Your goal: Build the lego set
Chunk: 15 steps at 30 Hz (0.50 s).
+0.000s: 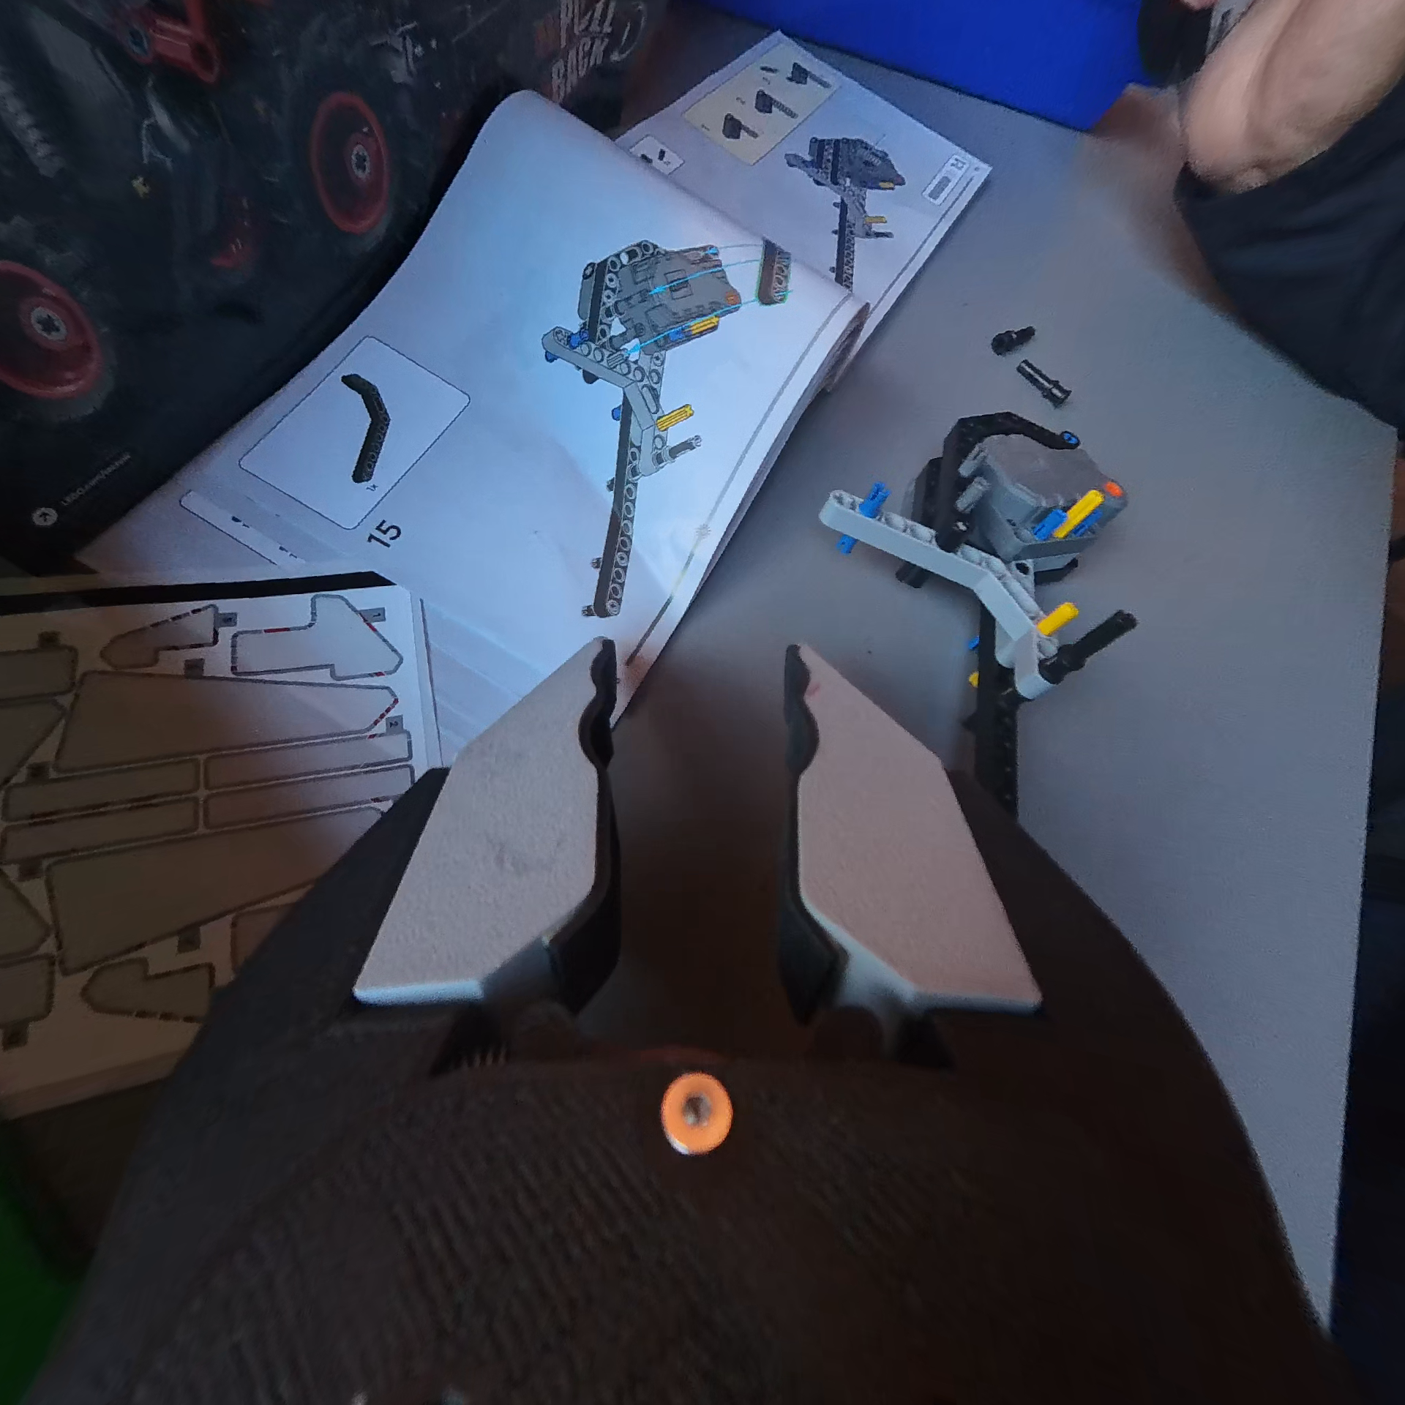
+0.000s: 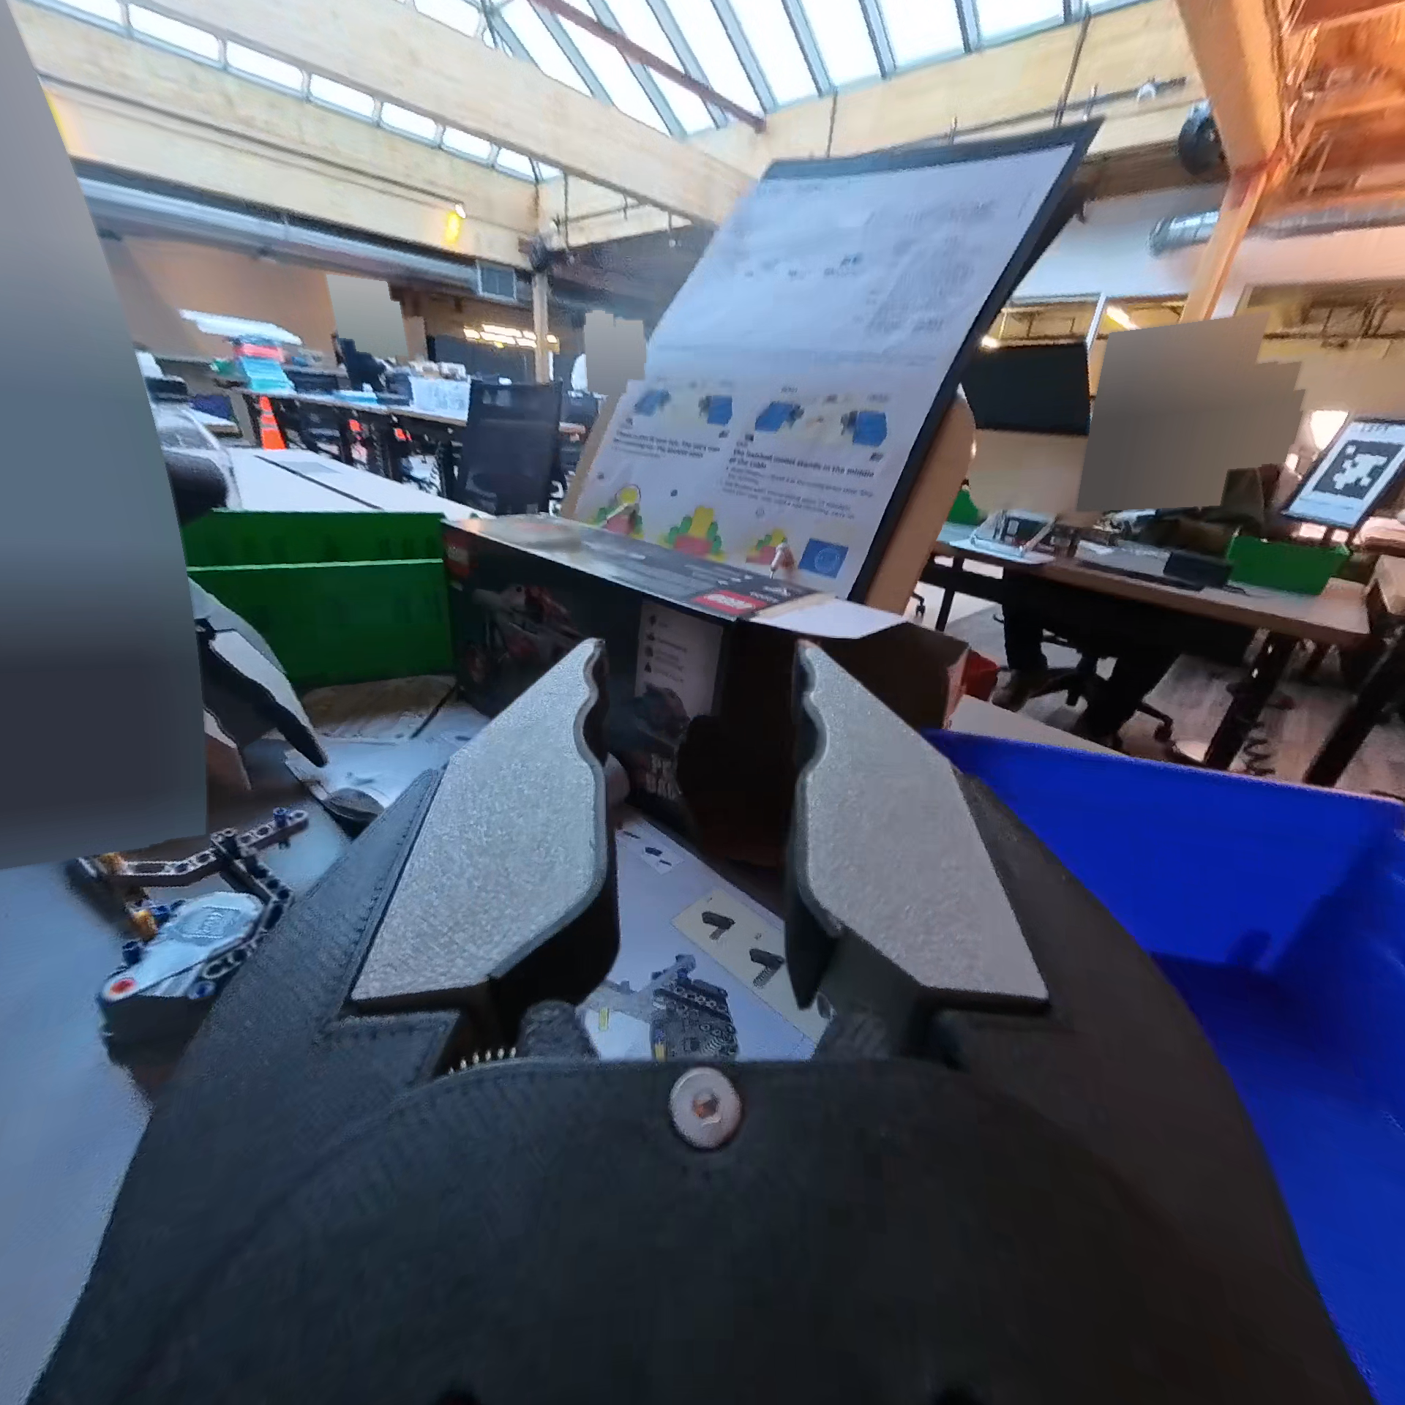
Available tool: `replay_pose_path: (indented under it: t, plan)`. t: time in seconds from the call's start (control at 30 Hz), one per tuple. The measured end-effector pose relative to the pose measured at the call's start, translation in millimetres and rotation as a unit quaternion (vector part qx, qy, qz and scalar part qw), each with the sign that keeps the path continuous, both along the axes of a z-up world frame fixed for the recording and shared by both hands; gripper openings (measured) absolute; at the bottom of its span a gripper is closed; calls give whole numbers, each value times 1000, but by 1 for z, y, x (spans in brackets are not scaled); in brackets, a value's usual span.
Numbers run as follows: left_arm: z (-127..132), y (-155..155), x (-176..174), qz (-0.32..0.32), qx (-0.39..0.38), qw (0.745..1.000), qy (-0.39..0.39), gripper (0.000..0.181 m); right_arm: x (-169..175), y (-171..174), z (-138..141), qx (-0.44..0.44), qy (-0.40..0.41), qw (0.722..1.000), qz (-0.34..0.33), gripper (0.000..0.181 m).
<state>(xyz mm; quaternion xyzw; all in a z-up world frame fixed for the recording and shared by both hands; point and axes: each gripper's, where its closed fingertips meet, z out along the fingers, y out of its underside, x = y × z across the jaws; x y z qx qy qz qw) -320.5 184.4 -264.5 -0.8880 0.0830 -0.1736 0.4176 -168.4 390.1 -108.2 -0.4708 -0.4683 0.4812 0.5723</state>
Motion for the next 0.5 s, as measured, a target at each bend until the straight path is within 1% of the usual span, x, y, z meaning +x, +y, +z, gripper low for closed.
replay_pose_path:
  t: [0.2,0.33,0.5]
  plan:
    - [0,0,1,-1,5,1000,16,41,-8,-6,-11,2,-21,1000,10,45]
    - [1,1,-1,6,6,1000,9,41,-11,-7,-18,-11,-28,999,15,44]
    - [0,1,-1,5,5,1000,16,41,-7,-2,-16,-9,-26,1000,7,42]
